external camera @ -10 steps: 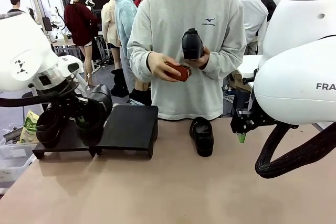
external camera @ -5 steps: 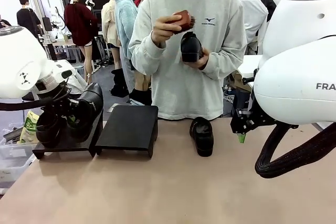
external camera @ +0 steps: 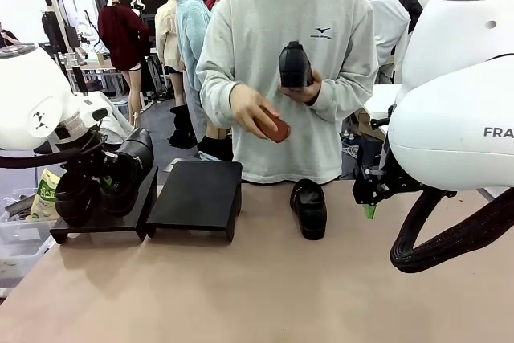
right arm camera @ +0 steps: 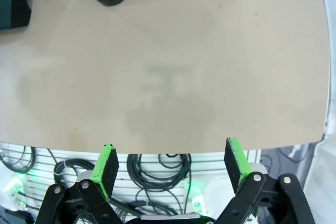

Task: Organize the shoes by placing them on the stand.
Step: Place the Shoe from the middle of the table onto the Shoes Stand.

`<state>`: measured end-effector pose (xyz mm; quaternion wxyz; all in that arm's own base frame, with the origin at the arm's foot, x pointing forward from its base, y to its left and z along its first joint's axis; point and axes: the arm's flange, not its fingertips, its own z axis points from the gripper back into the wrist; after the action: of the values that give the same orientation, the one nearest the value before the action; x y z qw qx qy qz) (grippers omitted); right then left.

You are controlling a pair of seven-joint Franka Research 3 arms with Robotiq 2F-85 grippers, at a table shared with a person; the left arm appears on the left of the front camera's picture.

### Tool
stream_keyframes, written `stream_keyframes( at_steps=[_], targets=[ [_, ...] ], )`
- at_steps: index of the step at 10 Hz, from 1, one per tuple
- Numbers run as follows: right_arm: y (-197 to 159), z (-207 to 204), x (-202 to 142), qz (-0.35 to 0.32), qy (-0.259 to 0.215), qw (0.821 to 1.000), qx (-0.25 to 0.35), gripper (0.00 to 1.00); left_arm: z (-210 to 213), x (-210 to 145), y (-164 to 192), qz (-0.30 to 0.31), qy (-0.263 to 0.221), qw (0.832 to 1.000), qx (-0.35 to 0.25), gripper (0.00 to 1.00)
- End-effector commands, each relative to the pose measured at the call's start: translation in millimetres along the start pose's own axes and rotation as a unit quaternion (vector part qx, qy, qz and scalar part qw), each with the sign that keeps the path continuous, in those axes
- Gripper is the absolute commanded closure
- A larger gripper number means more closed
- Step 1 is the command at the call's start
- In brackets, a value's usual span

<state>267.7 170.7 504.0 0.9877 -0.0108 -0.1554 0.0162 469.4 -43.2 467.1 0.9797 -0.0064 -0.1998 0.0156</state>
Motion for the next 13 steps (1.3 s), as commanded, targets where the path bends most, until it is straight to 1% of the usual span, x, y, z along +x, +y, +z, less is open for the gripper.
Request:
stream_keyframes(
  at_steps=[1,2,3,4,7,9,10,12,13],
  targets=[
    [0.7,-4.3,0.5,0.003,0.001,1.000,0.014,0.00,0.9,1.2,2.0,0.002,-0.001,1.000,0.001,1.00],
    [0.7,-4.3,0.5,0.003,0.001,1.000,0.014,0.00,-3.0,7.6,5.8,-0.017,-0.005,1.000,-0.012,1.00],
    [0.7,-4.3,0.5,0.003,0.001,1.000,0.014,0.00,-6.1,14.4,10.1,-0.022,-0.007,0.999,-0.024,1.00],
    [0.7,-4.3,0.5,0.003,0.001,1.000,0.014,0.00,-10.0,17.5,14.0,-0.012,0.001,1.000,-0.025,1.00],
    [0.7,-4.3,0.5,0.003,0.001,1.000,0.014,0.00,-27.9,18.0,15.9,-0.008,0.021,0.999,-0.034,1.00],
    [0.7,-4.3,0.5,0.003,0.001,1.000,0.014,0.00,-32.2,21.1,16.0,-0.002,0.025,0.999,-0.032,1.00],
    [0.7,-4.3,0.5,0.003,0.001,1.000,0.014,0.00,-34.4,20.9,15.8,0.001,0.029,0.999,-0.023,1.00],
    [0.7,-4.3,0.5,0.003,0.001,1.000,0.014,0.00,-37.7,22.0,18.3,0.004,0.020,1.000,0.002,1.00],
    [0.7,-4.3,0.5,0.003,0.001,1.000,0.014,0.00,-41.4,23.0,18.3,0.007,0.024,1.000,0.007,0.87]
  ],
)
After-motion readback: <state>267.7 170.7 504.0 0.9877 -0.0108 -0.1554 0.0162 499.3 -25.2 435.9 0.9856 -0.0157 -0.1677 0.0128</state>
